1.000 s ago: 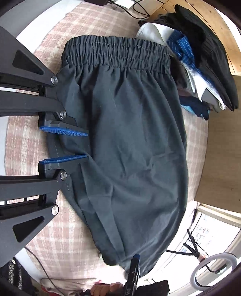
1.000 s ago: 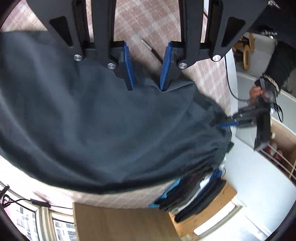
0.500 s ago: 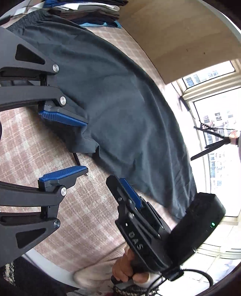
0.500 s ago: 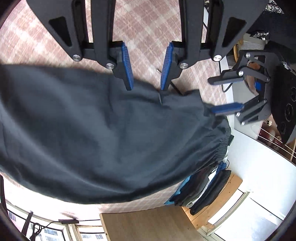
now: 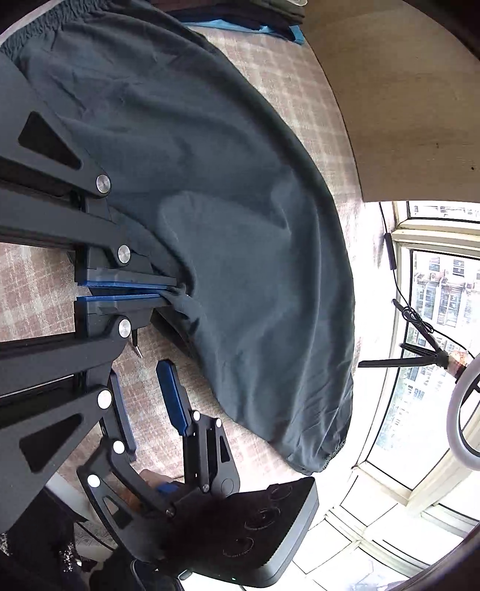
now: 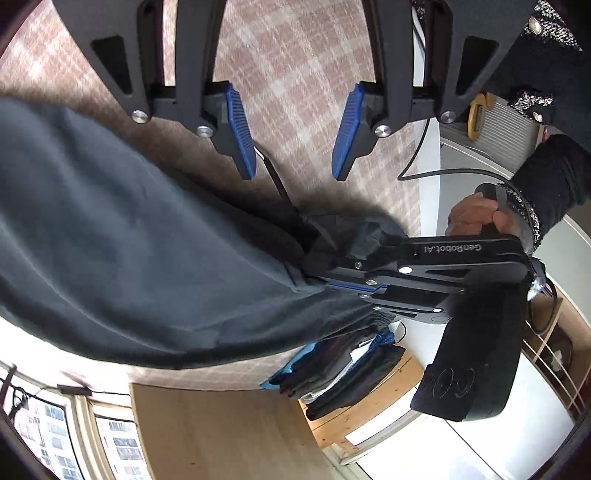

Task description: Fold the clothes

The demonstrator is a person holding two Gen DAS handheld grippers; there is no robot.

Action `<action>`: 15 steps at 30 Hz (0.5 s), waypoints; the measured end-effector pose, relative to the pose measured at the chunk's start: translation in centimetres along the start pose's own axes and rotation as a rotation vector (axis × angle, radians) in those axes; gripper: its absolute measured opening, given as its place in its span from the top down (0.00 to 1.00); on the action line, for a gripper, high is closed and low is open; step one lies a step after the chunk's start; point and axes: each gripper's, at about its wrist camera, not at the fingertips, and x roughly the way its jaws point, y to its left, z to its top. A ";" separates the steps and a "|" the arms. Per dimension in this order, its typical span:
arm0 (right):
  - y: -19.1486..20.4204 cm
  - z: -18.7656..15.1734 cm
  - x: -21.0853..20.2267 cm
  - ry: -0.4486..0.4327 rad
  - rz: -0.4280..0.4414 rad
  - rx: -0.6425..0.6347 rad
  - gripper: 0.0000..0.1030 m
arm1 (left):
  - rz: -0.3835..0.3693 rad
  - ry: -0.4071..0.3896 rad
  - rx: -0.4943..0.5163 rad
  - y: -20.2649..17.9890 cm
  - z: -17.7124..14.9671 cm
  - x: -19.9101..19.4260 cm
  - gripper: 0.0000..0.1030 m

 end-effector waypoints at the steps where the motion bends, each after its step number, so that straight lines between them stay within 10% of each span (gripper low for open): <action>1: 0.3 0.6 0.5 0.000 -0.005 -0.022 0.59 | -0.002 -0.001 0.001 0.0 0.1 -0.1 0.99; 15: 4.0 5.9 7.5 0.069 0.017 -0.268 0.60 | 0.022 -0.035 -0.124 4.2 2.2 -2.7 0.88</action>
